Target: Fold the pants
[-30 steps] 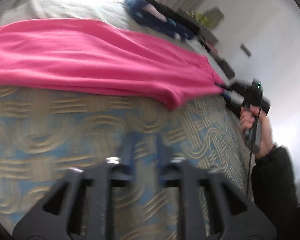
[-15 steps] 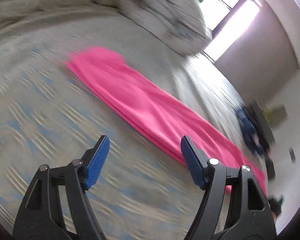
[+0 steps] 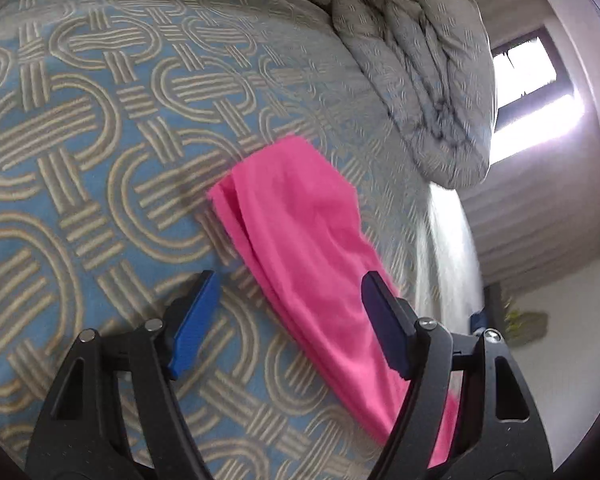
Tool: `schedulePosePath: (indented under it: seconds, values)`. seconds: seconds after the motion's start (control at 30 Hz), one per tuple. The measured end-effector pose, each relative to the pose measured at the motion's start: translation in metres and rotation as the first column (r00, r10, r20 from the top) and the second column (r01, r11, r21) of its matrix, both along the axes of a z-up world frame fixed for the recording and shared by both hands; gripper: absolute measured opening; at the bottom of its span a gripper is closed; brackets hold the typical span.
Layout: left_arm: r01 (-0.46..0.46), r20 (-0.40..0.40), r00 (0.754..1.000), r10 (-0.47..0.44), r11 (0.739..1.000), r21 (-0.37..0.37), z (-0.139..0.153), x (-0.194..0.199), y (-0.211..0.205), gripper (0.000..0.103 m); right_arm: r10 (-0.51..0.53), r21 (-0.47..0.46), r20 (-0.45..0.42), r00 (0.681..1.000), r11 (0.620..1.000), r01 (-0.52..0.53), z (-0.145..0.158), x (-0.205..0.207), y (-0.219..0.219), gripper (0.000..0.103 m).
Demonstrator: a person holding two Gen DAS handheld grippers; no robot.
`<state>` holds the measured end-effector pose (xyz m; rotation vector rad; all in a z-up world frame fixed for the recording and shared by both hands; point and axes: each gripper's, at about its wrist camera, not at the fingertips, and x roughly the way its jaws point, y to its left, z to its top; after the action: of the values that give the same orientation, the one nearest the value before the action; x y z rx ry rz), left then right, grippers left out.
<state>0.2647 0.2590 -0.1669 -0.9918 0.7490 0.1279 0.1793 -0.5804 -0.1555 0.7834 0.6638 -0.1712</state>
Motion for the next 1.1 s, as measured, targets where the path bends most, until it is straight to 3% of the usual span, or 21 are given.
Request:
schedulePosePath:
  seconds: [0.27, 0.4, 0.43, 0.47, 0.5, 0.53, 0.57, 0.7, 0.77, 0.8, 0.83, 0.9, 1.0, 1.1]
  values:
    - [0.001, 0.001, 1.0, -0.001, 0.998, 0.066, 0.001, 0.018, 0.002, 0.067, 0.001, 0.033, 0.03, 1.0, 0.999, -0.002, -0.002, -0.004, -0.003, 0.022]
    - [-0.024, -0.001, 1.0, 0.024, 0.997, 0.069, -0.005, 0.021, 0.009, 0.037, -0.031, 0.021, 0.001, 1.0, 0.999, 0.031, 0.004, -0.013, 0.001, 0.022]
    - [-0.026, 0.003, 1.0, 0.026, 0.998, 0.057, -0.008, 0.021, 0.013, 0.034, -0.066, 0.007, -0.015, 0.998, 0.998, 0.066, 0.008, -0.021, 0.008, 0.022]
    - [-0.026, 0.006, 1.0, 0.026, 0.999, 0.042, -0.01, 0.02, 0.016, 0.029, -0.089, -0.032, -0.04, 0.995, 0.996, 0.088, 0.014, -0.028, 0.02, 0.024]
    - [-0.026, 0.006, 1.0, 0.025, 0.999, 0.031, -0.012, 0.019, 0.019, 0.018, -0.094, -0.081, -0.064, 0.994, 0.993, 0.089, 0.02, -0.034, 0.035, 0.027]
    - [-0.025, -0.002, 1.0, 0.025, 1.0, 0.016, -0.015, 0.017, 0.024, 0.014, -0.069, -0.14, -0.08, 0.994, 0.988, 0.057, 0.028, -0.041, 0.061, 0.04]
    - [-0.02, 0.01, 1.0, 0.02, 1.0, -0.01, -0.017, 0.016, 0.026, 0.013, -0.041, -0.166, -0.077, 0.996, 0.986, 0.028, 0.033, -0.045, 0.081, 0.048]
    - [0.019, 0.029, 0.999, -0.017, 0.999, -0.043, -0.016, 0.017, 0.031, 0.012, 0.156, -0.234, -0.068, 0.985, 0.958, -0.168, 0.052, -0.057, 0.195, 0.057]
    - [0.029, 0.045, 0.999, -0.026, 0.997, -0.066, -0.018, 0.02, 0.033, 0.012, 0.283, -0.153, -0.061, 0.957, 0.945, -0.289, 0.051, -0.049, 0.257, 0.068]
    - [0.031, 0.056, 0.998, -0.026, 0.996, -0.086, -0.02, 0.02, 0.035, 0.012, 0.342, -0.079, -0.058, 0.938, 0.935, -0.345, 0.046, -0.041, 0.283, 0.069]
    - [0.038, 0.071, 0.997, -0.03, 0.993, -0.116, -0.022, 0.022, 0.036, 0.012, 0.426, 0.05, -0.045, 0.904, 0.904, -0.424, 0.039, -0.029, 0.32, 0.069]
    - [0.049, 0.071, 0.997, -0.039, 0.987, -0.155, -0.024, 0.027, 0.039, 0.013, 0.526, 0.207, -0.03, 0.85, 0.835, -0.51, 0.027, -0.01, 0.373, 0.069]
    - [0.065, 0.079, 0.996, -0.047, 0.968, -0.241, -0.029, 0.031, 0.045, 0.017, 0.633, 0.344, 0.011, 0.774, 0.724, -0.597, 0.014, 0.016, 0.461, 0.069]
    - [0.075, 0.099, 0.994, -0.045, 0.943, -0.325, -0.036, 0.032, 0.052, 0.017, 0.651, 0.442, 0.058, 0.757, 0.663, -0.604, 0.005, 0.031, 0.52, 0.069]
